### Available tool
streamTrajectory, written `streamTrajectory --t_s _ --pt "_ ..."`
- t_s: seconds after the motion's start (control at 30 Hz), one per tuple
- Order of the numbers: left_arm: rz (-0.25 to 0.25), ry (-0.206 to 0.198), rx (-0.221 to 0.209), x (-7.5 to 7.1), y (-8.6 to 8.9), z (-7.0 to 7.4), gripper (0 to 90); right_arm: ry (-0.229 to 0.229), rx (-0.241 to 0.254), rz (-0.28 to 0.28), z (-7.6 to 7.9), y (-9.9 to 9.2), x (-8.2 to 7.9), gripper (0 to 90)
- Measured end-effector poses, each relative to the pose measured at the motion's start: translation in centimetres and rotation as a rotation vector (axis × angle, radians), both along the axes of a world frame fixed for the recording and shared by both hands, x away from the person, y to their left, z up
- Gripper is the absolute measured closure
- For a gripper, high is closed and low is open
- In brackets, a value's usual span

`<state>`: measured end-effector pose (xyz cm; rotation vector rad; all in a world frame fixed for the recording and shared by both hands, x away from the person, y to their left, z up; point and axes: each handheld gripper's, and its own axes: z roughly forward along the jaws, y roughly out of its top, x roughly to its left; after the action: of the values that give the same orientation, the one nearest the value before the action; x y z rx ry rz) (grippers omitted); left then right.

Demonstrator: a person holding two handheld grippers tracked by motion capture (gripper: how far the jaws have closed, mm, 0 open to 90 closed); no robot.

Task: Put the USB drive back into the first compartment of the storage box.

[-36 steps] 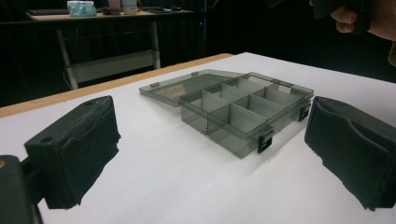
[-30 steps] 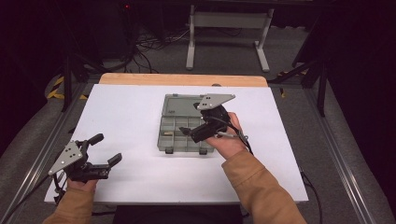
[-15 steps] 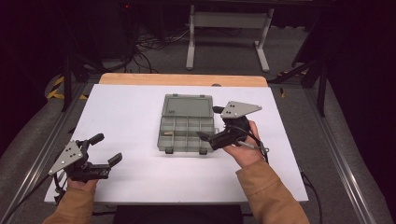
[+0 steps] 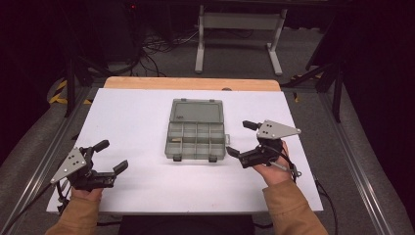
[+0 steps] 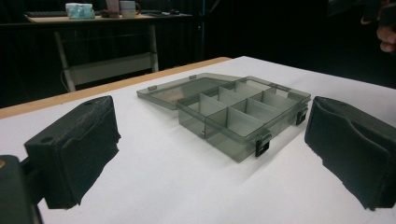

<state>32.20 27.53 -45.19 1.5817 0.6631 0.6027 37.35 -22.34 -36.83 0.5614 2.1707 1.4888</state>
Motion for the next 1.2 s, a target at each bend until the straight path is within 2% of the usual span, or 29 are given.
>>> streamTrajectory --t_s 0.3,0.43,0.73,0.93,1.07,1.2 --pt "0.000 0.002 -0.005 0.1 0.0 -0.1 3.5 -0.019 0.028 -0.049 -2.0 -2.6 -1.1 0.9" --pt "-0.003 0.000 -0.005 0.1 0.0 -0.2 3.5 -0.012 0.040 -0.073 -3.1 -3.6 -1.3 0.9" --pt "-0.006 0.000 -0.008 0.1 0.0 -0.3 3.0 0.001 0.042 -0.110 -5.7 -4.8 -1.6 0.9" --pt "-0.012 -0.001 -0.013 0.2 0.1 -0.3 2.8 -0.004 0.065 -0.131 -7.3 -5.4 -1.9 0.6" --pt "-0.012 0.001 -0.025 0.2 0.2 -0.3 2.7 0.028 0.053 -0.144 -8.5 -5.5 -2.0 0.6" --pt "-0.010 0.006 -0.038 0.2 0.3 -0.4 2.7 0.032 0.050 -0.154 -8.7 -5.5 -1.8 0.6"
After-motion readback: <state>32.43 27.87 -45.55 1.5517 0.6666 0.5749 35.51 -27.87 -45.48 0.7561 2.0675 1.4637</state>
